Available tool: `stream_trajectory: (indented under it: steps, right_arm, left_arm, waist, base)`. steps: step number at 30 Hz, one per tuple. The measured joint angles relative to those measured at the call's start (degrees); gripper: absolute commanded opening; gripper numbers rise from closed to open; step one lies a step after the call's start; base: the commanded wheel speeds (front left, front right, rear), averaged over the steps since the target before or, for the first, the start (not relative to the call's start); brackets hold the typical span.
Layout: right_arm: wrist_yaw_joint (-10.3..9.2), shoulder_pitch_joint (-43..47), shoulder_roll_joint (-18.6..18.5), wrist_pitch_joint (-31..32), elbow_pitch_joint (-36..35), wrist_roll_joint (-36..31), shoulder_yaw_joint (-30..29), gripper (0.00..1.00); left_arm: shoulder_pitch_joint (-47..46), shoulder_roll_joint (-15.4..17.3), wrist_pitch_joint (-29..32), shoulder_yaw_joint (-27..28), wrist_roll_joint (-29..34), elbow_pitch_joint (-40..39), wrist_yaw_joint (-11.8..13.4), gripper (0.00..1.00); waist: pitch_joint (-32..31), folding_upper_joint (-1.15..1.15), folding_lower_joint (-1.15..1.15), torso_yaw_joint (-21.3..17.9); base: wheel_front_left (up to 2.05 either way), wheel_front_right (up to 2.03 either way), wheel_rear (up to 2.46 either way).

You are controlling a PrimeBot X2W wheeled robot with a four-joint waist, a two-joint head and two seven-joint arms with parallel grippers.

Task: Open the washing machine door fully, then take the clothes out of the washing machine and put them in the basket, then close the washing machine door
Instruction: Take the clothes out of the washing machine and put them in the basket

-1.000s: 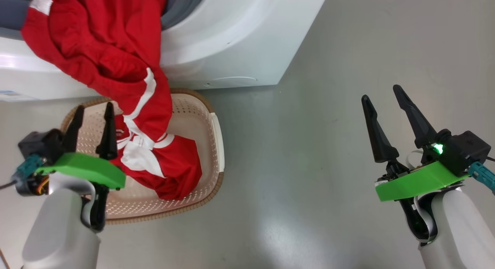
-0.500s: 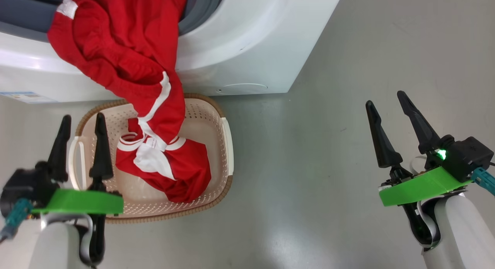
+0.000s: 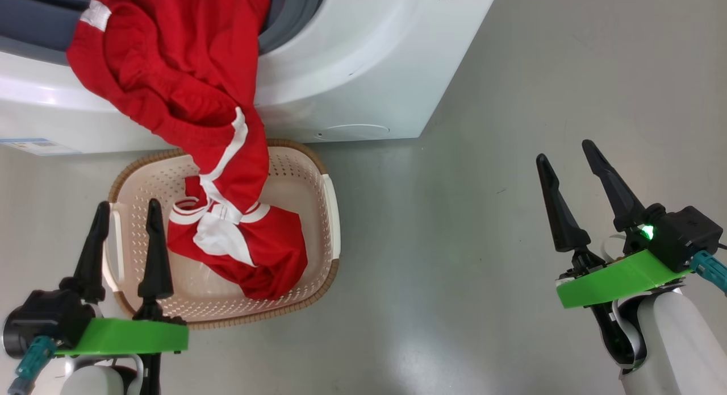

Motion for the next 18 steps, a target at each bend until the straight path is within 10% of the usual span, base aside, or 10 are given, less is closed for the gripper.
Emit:
stream_trajectory:
  steps: [18]
  right_arm:
    - [0.0,-0.12,0.37,-0.01,0.11,0.0,1.67,1.0]
  left_arm:
    - [-17.54,2.81,0.0,-5.42,-2.08,16.28,0.0,1.0]
  waist:
    - [0.93,0.0,0.0,-1.08]
  base:
    - [0.0,0.0,0.0]
